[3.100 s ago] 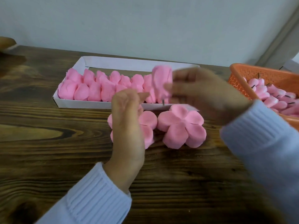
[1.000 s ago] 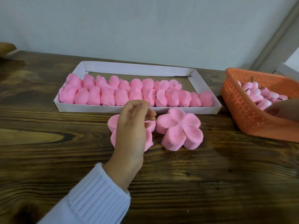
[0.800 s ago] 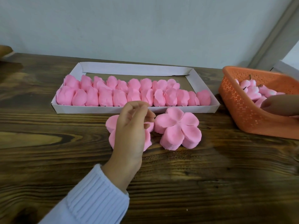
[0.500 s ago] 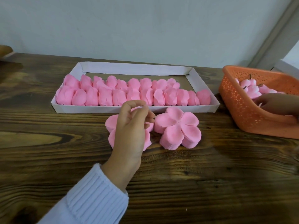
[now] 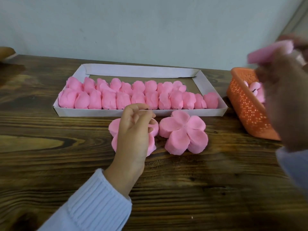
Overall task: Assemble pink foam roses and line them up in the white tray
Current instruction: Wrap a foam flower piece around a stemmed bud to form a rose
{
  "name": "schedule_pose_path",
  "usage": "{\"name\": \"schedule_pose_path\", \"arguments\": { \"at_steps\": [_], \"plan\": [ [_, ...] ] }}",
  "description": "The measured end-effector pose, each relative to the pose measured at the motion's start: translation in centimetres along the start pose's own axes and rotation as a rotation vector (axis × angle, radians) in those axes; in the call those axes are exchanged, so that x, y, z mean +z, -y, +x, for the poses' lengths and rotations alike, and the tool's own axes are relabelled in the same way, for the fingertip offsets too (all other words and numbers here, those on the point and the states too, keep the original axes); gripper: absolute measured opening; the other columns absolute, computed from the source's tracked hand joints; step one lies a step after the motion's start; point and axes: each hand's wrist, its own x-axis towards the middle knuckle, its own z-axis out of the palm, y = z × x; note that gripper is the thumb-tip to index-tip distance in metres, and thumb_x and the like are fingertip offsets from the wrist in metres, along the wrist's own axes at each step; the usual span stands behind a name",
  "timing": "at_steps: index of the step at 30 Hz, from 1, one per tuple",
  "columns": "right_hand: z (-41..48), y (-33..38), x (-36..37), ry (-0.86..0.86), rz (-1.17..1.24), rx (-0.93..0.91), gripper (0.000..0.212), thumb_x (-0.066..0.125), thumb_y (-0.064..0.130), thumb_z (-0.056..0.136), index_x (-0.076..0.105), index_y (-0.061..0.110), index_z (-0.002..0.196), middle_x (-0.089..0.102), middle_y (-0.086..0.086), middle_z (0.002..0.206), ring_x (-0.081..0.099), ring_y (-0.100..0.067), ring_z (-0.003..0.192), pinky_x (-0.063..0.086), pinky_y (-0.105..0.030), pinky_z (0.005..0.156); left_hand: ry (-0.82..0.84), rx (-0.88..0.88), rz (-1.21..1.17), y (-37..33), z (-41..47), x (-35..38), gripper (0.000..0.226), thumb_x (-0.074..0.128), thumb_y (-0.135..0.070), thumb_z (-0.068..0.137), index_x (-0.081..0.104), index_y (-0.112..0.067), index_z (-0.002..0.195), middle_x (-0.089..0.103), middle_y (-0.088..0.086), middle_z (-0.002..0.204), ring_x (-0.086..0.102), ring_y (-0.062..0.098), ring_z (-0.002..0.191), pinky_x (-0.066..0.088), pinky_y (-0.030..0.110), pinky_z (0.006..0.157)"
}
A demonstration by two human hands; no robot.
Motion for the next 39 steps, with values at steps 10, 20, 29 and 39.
{"name": "schedule_pose_path", "arguments": {
  "at_steps": [10, 20, 29, 39],
  "plan": [
    [-6.7, -7.4, 2.3, 0.087, -0.257, -0.042, 0.019, 0.068, 0.012, 0.089, 0.054, 0.018, 0.100, 0.064, -0.023, 0.096, 0.069, -0.019, 0.074, 0.058, -0.033, 0.067, 0.009, 0.051, 0.075, 0.5, -0.2, 0.2, 0.019, 0.060, -0.006, 0.087, 0.062, -0.026, 0.089, 0.061, -0.022, 0.070, 0.057, -0.007, 0.070, 0.044, 0.019, 0.072],
    [-6.4, -9.1, 1.4, 0.141, -0.281, 0.057, 0.017, 0.068, 0.029, 0.089, 0.059, 0.021, 0.102, 0.068, -0.004, 0.095, 0.065, -0.014, 0.082, 0.053, -0.032, 0.072, 0.096, 0.264, 0.387, 0.3, -0.6, 0.5, 0.022, 0.058, -0.002, 0.088, 0.057, -0.024, 0.089, 0.061, -0.011, 0.089, 0.055, -0.008, 0.083, 0.040, 0.004, 0.076],
    [-6.5, -9.1, 1.5, 0.225, -0.297, 0.085, 0.014, 0.062, 0.026, 0.093, 0.070, 0.017, 0.101, 0.068, 0.012, 0.089, 0.062, -0.002, 0.083, 0.049, -0.022, 0.074, 0.157, 0.444, 1.260, 1.6, -0.4, 1.3, 0.032, 0.052, -0.038, 0.091, 0.055, -0.031, 0.122, 0.059, -0.015, 0.118, 0.043, 0.010, 0.119, 0.014, 0.042, 0.098],
    [-6.6, -9.2, 1.5, 0.231, -0.304, 0.077, 0.011, 0.062, 0.020, 0.093, 0.070, 0.018, 0.100, 0.069, 0.016, 0.086, 0.061, 0.004, 0.075, 0.047, -0.013, 0.067, 0.117, 0.426, 1.263, 1.6, -0.2, 1.4, 0.020, 0.054, -0.033, 0.091, 0.058, -0.033, 0.110, 0.059, -0.015, 0.107, 0.047, 0.014, 0.109, 0.017, 0.041, 0.098]
  ]
}}
